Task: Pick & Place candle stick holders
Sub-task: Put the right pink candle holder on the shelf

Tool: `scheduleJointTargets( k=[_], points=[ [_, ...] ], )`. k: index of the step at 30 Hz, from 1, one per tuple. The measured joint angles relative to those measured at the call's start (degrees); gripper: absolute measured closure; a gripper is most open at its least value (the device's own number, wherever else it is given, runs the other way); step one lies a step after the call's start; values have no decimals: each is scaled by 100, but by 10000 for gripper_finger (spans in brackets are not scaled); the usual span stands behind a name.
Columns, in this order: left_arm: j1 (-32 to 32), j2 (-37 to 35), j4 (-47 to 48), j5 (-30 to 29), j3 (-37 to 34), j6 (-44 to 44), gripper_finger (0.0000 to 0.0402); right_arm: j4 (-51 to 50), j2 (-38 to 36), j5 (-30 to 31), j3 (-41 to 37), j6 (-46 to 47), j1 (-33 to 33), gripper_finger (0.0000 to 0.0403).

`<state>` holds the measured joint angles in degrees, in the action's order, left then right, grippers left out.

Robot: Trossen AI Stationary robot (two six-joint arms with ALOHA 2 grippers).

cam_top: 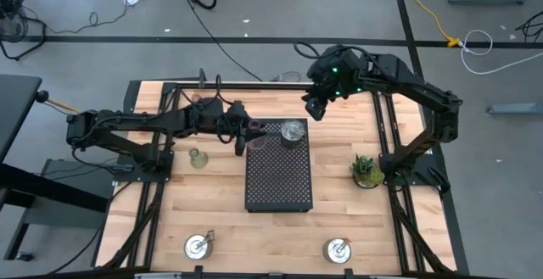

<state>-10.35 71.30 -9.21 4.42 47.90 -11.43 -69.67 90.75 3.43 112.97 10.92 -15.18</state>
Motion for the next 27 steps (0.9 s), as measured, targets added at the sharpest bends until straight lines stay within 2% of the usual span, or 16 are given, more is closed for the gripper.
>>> scheduleJointTargets(
  k=[6,16,27],
  points=[
    [-4,18,-14,-228,1,362,271,-131,-9,108,0,2,-62,264],
    [-9,781,-424,-246,0,441,271,-124,-9,108,0,-4,-103,264],
    [-59,862,-717,-488,4,738,271,-53,-9,116,0,-197,-105,263]
  ],
)
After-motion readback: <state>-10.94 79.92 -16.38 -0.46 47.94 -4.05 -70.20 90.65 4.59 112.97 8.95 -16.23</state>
